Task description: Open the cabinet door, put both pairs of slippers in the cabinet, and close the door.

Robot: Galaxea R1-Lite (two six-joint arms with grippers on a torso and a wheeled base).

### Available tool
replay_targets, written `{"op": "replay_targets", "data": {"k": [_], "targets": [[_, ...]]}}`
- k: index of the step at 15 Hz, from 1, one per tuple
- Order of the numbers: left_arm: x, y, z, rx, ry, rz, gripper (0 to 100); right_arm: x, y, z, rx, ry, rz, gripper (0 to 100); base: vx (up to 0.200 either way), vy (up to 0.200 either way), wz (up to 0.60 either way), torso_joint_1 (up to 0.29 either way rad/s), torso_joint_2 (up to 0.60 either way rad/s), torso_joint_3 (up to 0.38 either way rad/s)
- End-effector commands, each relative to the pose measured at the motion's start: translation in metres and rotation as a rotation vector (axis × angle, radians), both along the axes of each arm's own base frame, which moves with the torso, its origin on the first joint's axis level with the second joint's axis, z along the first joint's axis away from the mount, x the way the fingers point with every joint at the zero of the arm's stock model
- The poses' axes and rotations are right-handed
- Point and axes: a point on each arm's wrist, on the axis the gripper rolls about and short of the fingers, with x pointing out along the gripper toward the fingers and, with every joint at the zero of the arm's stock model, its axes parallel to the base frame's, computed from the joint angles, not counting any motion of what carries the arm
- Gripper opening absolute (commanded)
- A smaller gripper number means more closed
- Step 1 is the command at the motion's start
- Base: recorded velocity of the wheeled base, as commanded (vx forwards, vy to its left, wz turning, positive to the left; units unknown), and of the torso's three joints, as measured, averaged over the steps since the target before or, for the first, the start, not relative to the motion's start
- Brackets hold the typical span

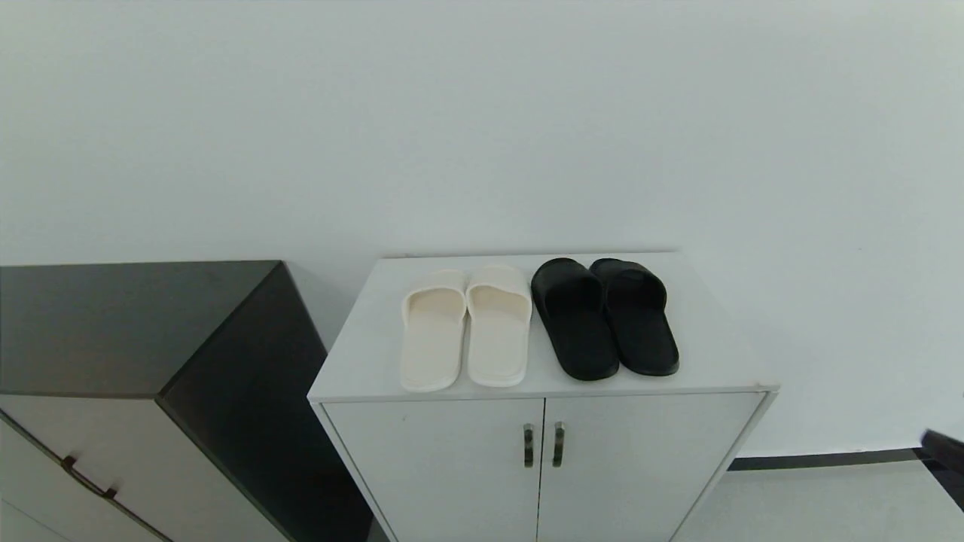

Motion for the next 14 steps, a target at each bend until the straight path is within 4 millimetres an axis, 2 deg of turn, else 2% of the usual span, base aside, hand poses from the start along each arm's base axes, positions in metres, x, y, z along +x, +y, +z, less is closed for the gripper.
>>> {"op": "replay_targets", "data": {"k": [1, 2, 3, 5, 7, 10, 14], "targets": [[0.000, 0.000, 0.000, 0.000, 0.000, 0.001, 0, 0.074, 0.057, 0.008, 0.028, 0.175, 0.061, 100, 0.000, 0.000, 0.00, 0.000, 0.00, 0.000], [0.000, 0.000, 0.000, 0.000, 0.000, -0.001, 0, 0.076, 0.060, 0.007, 0.028, 0.176, 0.062, 100, 0.000, 0.000, 0.00, 0.000, 0.00, 0.000], [0.000, 0.000, 0.000, -0.005, -0.001, 0.001, 0, 0.105, 0.102, 0.000, 0.007, 0.144, 0.038, 100, 0.000, 0.000, 0.00, 0.000, 0.00, 0.000], [0.000, 0.000, 0.000, -0.003, -0.001, 0.001, 0, 0.140, 0.137, -0.012, 0.023, 0.109, -0.073, 100, 0.000, 0.000, 0.00, 0.000, 0.00, 0.000], [0.000, 0.000, 0.000, -0.002, 0.000, -0.002, 0, 0.172, 0.157, -0.019, 0.008, 0.096, -0.179, 100, 0.000, 0.000, 0.00, 0.000, 0.00, 0.000], [0.000, 0.000, 0.000, 0.000, 0.000, -0.018, 0, 0.205, 0.178, -0.024, 0.025, 0.076, -0.284, 100, 0.000, 0.000, 0.00, 0.000, 0.00, 0.000], [0.000, 0.000, 0.000, -0.002, 0.000, -0.018, 0, 0.226, 0.190, -0.031, 0.031, 0.062, -0.352, 100, 0.000, 0.000, 0.00, 0.000, 0.00, 0.000]]}}
